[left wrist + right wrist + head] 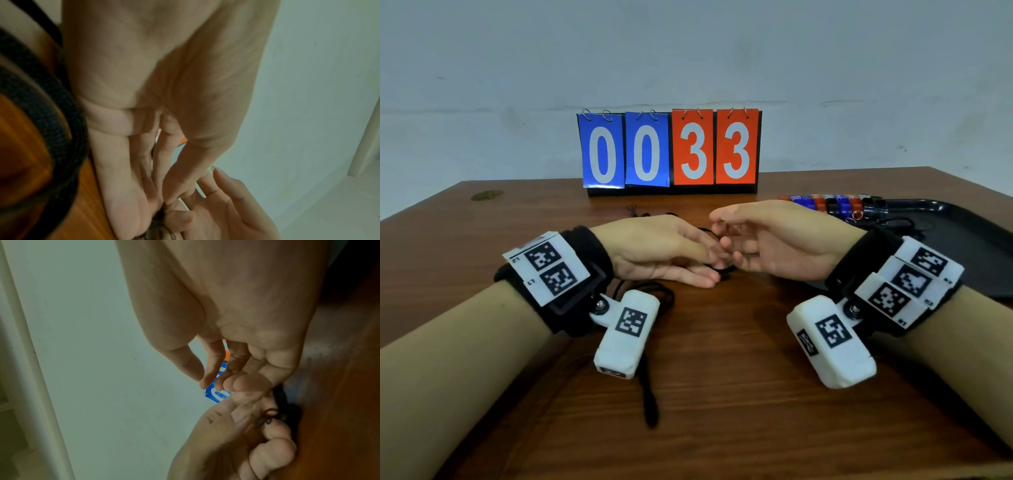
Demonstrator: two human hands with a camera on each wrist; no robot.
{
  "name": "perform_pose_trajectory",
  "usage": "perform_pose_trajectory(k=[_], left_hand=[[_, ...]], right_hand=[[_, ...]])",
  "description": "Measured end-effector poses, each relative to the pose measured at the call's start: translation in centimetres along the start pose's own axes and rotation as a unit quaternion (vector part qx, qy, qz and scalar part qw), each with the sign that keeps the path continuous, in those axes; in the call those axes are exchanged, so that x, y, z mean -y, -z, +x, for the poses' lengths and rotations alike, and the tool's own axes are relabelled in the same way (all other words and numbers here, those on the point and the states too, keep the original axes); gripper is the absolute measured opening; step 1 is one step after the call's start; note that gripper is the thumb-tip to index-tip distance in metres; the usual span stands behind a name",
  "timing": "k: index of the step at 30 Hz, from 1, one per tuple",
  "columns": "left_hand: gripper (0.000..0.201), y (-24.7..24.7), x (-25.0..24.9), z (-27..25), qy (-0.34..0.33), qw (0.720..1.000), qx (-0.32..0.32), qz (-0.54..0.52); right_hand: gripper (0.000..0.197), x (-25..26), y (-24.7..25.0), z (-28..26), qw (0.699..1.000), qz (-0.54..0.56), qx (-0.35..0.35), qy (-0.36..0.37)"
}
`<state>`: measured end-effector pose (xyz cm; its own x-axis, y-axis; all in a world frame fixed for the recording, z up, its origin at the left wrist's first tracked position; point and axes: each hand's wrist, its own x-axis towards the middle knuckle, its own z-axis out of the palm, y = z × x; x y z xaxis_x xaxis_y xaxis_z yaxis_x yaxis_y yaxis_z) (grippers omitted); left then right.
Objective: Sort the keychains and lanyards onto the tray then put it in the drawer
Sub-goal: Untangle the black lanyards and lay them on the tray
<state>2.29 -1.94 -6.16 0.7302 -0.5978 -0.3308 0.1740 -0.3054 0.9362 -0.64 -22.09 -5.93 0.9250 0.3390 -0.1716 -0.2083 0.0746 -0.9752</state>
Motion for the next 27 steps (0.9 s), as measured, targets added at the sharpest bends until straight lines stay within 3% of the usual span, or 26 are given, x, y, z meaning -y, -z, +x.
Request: perform_pose_trajectory(k=[8, 20, 23, 27], left_hand=[[0.024, 0.5, -0.1, 0.0, 0.012, 0.993, 0.001, 0.120], [0.017, 0.7, 0.4, 0.2, 0.003, 0.974, -0.005, 0.226], [0.018, 0.6, 0.3, -0.1, -0.015, 0.976, 0.008, 0.217], [0.019, 1.0, -0.5, -1.0, -0.062, 0.989, 0.042, 0.124]], right_hand=[[0.018, 0.3, 0.2, 0.0, 1.000, 0.016, 0.013, -0.017], [0.024, 0.3, 0.2, -0.6, 0.998, -0.004, 0.052, -0.028], [0.027, 0.3, 0.0, -0.7, 0.997, -0.007, 0.062, -0.033], [0.042, 0.3, 0.1, -0.6, 0.997, -0.012, 0.073, -0.031]])
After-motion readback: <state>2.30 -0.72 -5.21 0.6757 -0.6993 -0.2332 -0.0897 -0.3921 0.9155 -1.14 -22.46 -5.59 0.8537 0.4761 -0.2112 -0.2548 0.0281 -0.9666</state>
